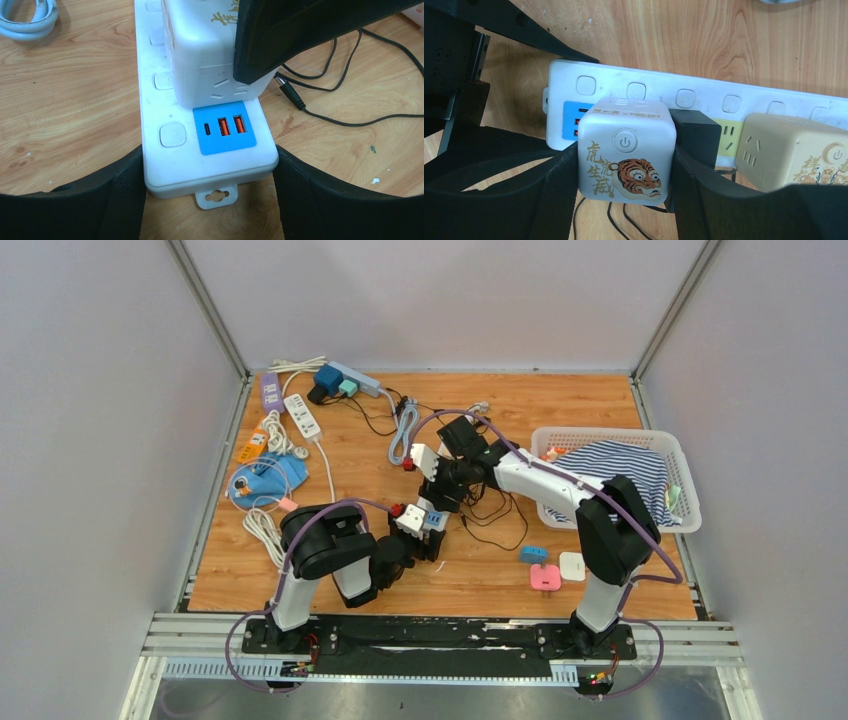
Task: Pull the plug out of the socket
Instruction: Remove the plug from the socket.
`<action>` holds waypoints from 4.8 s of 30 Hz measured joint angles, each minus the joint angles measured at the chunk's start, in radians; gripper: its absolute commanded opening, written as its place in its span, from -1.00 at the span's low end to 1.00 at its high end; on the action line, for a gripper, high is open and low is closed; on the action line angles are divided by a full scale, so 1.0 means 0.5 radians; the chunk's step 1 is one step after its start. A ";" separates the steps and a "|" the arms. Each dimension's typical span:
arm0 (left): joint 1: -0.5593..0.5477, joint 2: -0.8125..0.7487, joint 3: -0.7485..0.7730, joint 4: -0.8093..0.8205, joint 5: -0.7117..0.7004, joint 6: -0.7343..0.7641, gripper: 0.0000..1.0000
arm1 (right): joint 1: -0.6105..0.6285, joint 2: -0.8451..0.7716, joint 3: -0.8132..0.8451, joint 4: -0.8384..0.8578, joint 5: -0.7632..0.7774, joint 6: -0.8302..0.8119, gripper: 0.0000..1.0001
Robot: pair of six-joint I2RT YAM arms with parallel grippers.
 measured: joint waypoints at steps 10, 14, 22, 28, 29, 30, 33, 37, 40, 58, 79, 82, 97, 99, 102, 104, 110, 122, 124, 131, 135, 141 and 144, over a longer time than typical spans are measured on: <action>0.000 0.000 0.005 -0.001 0.025 -0.001 -1.00 | -0.062 -0.004 -0.001 -0.025 -0.124 0.005 -1.00; 0.000 0.000 0.005 0.000 0.035 0.000 -1.00 | -0.064 -0.008 -0.001 -0.039 -0.140 0.003 -1.00; 0.000 0.000 0.005 0.000 0.037 0.001 -1.00 | -0.060 -0.010 -0.001 -0.043 -0.131 -0.005 -1.00; -0.001 0.000 0.005 0.000 0.061 -0.001 -1.00 | -0.065 -0.021 -0.001 -0.069 -0.128 -0.005 -1.00; -0.001 0.000 0.005 0.000 0.066 -0.001 -1.00 | -0.068 -0.023 -0.001 -0.075 -0.130 -0.005 -1.00; -0.001 0.000 0.006 0.000 0.071 -0.001 -1.00 | -0.070 -0.027 -0.001 -0.080 -0.131 -0.005 -1.00; -0.001 0.000 0.006 0.000 0.088 -0.002 -1.00 | -0.077 -0.034 -0.004 -0.096 -0.136 -0.004 -1.00; -0.002 0.000 0.008 0.000 0.095 -0.001 -1.00 | -0.084 -0.034 -0.004 -0.103 -0.137 0.002 -1.00; -0.002 0.000 0.008 0.000 0.095 -0.001 -1.00 | -0.084 -0.034 -0.004 -0.101 -0.129 0.021 -1.00; -0.004 0.000 0.008 0.000 0.095 0.014 -1.00 | -0.006 -0.044 -0.004 -0.106 0.026 0.033 -1.00; -0.009 0.000 0.018 0.000 0.123 -0.008 -1.00 | -0.089 -0.075 -0.040 -0.106 -0.156 0.023 -1.00; -0.010 0.000 0.018 0.000 0.123 -0.006 -1.00 | -0.061 -0.075 -0.040 -0.106 -0.114 0.021 -1.00; -0.011 0.000 0.017 -0.001 0.127 0.004 -1.00 | -0.079 -0.082 -0.040 -0.113 -0.087 0.034 -1.00; -0.011 0.000 0.018 0.000 0.130 -0.002 -1.00 | -0.096 -0.082 -0.040 -0.114 -0.116 0.037 -1.00; -0.011 0.000 0.020 0.000 0.130 -0.004 -1.00 | -0.101 -0.083 -0.040 -0.114 -0.129 0.043 -1.00; -0.011 0.000 0.020 0.000 0.130 -0.004 -1.00 | -0.104 -0.084 -0.041 -0.114 -0.137 0.044 -1.00; -0.011 0.000 0.019 0.000 0.134 -0.009 -1.00 | -0.111 -0.086 -0.047 -0.114 -0.182 0.041 -1.00; -0.012 0.000 0.017 0.000 0.134 0.006 -1.00 | -0.042 -0.092 -0.046 -0.119 -0.063 0.031 -1.00; -0.012 0.000 0.017 0.000 0.134 0.007 -1.00 | -0.042 -0.095 -0.046 -0.121 -0.055 0.032 -1.00; -0.012 0.000 0.021 0.000 0.148 -0.001 -1.00 | -0.110 -0.098 -0.047 -0.127 -0.106 0.066 -1.00; -0.011 0.000 0.029 0.000 0.161 -0.005 -1.00 | -0.126 -0.108 -0.050 -0.136 -0.128 0.076 -1.00; -0.012 0.000 0.031 -0.001 0.172 -0.011 -1.00 | -0.128 -0.112 -0.056 -0.141 -0.167 0.072 -1.00; -0.012 0.000 0.030 -0.001 0.172 -0.012 -1.00 | -0.107 -0.112 -0.056 -0.143 -0.153 0.064 -1.00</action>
